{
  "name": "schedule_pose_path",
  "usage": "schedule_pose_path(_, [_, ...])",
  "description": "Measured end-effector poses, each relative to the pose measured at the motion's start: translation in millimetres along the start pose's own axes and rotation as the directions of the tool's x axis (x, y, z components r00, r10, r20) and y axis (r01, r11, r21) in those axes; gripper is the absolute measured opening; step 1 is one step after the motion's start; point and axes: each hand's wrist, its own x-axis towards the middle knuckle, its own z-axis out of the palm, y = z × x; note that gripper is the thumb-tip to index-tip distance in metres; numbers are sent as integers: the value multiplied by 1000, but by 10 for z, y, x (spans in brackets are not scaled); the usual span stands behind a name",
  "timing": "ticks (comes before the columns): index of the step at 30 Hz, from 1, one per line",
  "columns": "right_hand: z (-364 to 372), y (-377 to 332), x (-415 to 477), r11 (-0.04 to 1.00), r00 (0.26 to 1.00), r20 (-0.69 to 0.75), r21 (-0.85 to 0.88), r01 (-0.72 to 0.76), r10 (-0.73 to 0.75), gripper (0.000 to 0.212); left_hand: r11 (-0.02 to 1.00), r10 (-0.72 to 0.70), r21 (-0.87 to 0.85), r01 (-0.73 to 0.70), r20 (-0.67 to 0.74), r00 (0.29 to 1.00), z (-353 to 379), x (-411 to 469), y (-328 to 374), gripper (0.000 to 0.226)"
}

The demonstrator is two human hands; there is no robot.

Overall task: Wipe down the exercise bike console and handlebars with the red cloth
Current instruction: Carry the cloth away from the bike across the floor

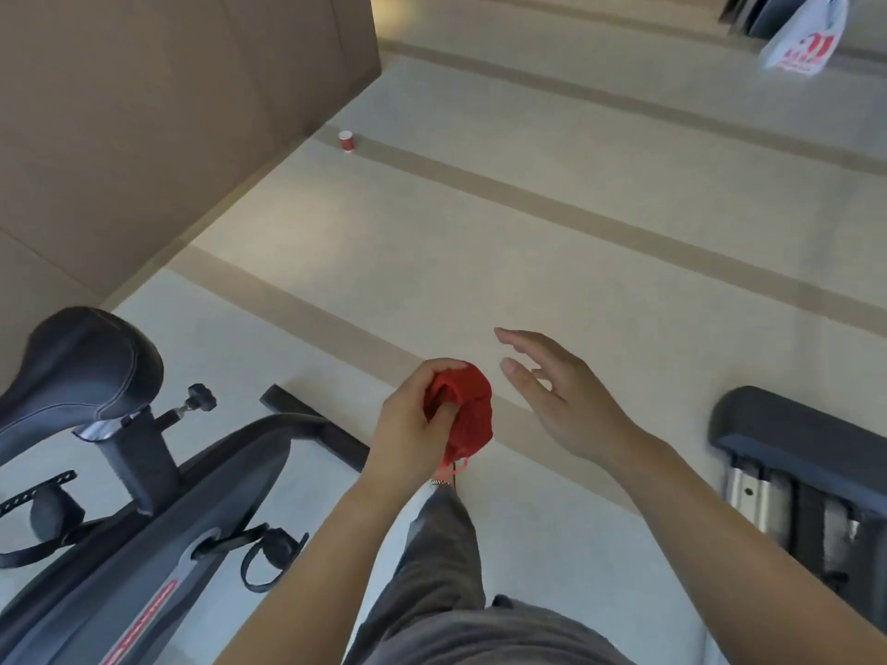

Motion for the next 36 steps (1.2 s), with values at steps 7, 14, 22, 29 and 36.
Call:
schedule_pose_path(7, [-545, 191, 1356, 993, 993, 3, -10, -116, 116, 54, 937, -249, -229, 265, 98, 964, -53, 1596, 5, 30])
schedule_pose_path(14, [-1232, 425, 2550, 984, 974, -137, 35, -177, 180, 53, 866, -317, -295, 405, 303, 899, 118, 3277, 335, 41])
schedule_pose_path(22, [-2180, 1214, 3801, 967, 932, -257, 84, -242, 256, 52, 905, -340, -145, 400, 318, 885, 1071, 5138, 411, 7])
schedule_pose_path(29, [-3376, 1970, 5091, 951, 929, -215, -2, -309, 301, 52, 977, -207, 117, 178, 310, 928, 1804, 6823, 741, 15])
schedule_pose_path(36, [-4446, 2481, 6273, 951, 938, -174, -23, -310, 301, 58, 986, -161, 75, 147, 244, 956, 2418, 8366, 1061, 18])
